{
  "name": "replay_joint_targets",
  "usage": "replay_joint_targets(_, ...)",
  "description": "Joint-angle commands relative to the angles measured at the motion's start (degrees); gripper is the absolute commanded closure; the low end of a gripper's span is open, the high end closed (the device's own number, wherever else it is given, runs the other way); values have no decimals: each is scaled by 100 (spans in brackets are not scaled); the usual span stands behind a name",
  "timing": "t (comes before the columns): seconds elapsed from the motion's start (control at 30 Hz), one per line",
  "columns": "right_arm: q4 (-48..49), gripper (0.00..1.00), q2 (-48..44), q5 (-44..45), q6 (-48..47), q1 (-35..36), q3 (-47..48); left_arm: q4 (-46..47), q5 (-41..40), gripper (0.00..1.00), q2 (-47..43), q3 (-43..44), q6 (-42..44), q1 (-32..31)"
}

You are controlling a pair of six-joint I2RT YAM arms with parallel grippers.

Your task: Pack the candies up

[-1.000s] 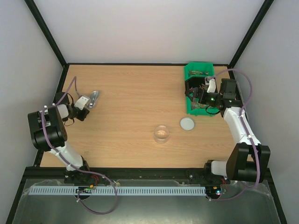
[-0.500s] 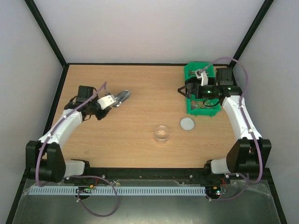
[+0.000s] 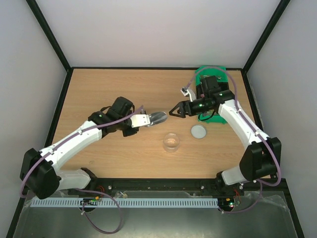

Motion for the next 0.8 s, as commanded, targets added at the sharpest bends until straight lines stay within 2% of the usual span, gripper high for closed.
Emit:
replay_joint_targets(0.0, -170, 21, 140, 149, 105, 319, 112, -145, -402, 97, 172, 372, -342, -342)
replay_joint_targets(0.23, 38, 37, 246, 396, 305, 555, 55, -101, -508, 97, 305, 592, -527, -660)
replay_joint_targets(0.4, 30, 46, 479, 383, 375, 570, 234, -134, -605, 97, 376, 689, -638, -890)
replay_joint_targets(0.53, 10, 58, 559, 234, 332, 609, 206, -121, -673, 97, 371, 734, -654, -966)
replay_joint_targets(0.57, 23, 62, 547, 202, 326, 610, 169, -99, -691, 97, 362, 726, -661, -966)
replay_joint_targets(0.7, 29, 90, 552, 77, 312, 610, 146, 20, -698, 93, 217, 593, -679, -965)
replay_joint_targets(0.77, -11, 98, 557, 50, 303, 610, 195, 43, -622, 80, 88, 518, -680, -955)
